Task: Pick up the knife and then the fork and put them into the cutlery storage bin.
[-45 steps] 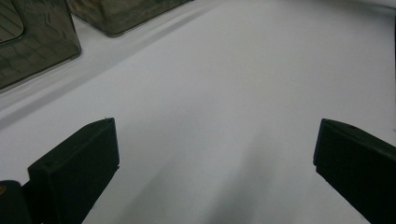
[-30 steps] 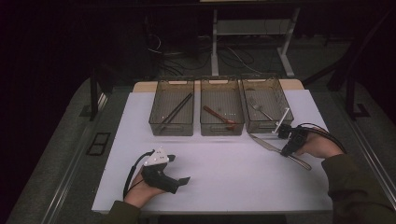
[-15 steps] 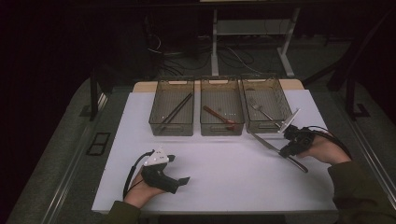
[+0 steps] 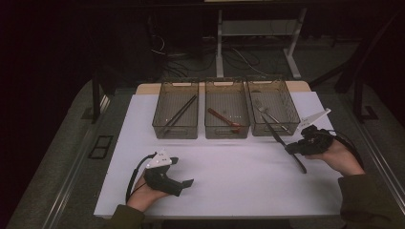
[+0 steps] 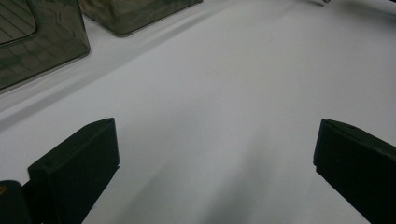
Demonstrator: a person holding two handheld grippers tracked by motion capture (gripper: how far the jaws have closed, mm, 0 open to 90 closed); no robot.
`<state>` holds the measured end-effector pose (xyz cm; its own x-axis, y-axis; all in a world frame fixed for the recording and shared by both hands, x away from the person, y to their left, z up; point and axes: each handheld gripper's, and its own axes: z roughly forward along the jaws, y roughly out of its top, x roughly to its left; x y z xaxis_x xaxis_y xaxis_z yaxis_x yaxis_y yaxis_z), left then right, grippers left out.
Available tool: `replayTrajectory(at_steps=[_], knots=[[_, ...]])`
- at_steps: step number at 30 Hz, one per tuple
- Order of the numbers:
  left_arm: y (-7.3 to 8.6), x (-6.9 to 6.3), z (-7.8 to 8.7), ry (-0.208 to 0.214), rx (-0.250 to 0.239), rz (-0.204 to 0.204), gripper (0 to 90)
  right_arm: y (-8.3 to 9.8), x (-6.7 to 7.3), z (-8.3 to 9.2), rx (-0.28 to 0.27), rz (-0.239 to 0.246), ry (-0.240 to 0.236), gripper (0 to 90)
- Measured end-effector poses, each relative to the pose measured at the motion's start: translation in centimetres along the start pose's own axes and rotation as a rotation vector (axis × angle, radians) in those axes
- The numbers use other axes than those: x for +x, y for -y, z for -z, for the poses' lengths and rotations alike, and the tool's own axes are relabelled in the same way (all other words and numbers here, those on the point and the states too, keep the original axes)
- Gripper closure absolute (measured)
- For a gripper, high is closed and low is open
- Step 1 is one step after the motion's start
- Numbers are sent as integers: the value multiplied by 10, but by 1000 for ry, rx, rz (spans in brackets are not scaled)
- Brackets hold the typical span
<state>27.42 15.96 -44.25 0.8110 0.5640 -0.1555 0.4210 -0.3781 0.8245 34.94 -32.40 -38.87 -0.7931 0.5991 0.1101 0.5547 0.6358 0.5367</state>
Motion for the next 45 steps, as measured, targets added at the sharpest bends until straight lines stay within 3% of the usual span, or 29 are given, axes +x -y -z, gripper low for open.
replayTrajectory(at_steps=[12,17,23,32,37,45], knots=[[1,0,0,-2,6,-6,0,-2,-13,29,-247,-125,53,794],[1,-1,0,2,5,-8,0,-21,-19,41,-291,-153,132,794],[1,-1,1,4,7,-12,0,-56,-36,55,-325,-179,203,794],[1,-1,0,6,9,-11,0,-95,-67,53,-307,-192,286,793],[2,-1,0,8,9,-12,0,-95,-84,36,-291,-235,284,793],[2,-2,-2,10,22,-18,0,-94,-97,7,-167,-248,288,793]])
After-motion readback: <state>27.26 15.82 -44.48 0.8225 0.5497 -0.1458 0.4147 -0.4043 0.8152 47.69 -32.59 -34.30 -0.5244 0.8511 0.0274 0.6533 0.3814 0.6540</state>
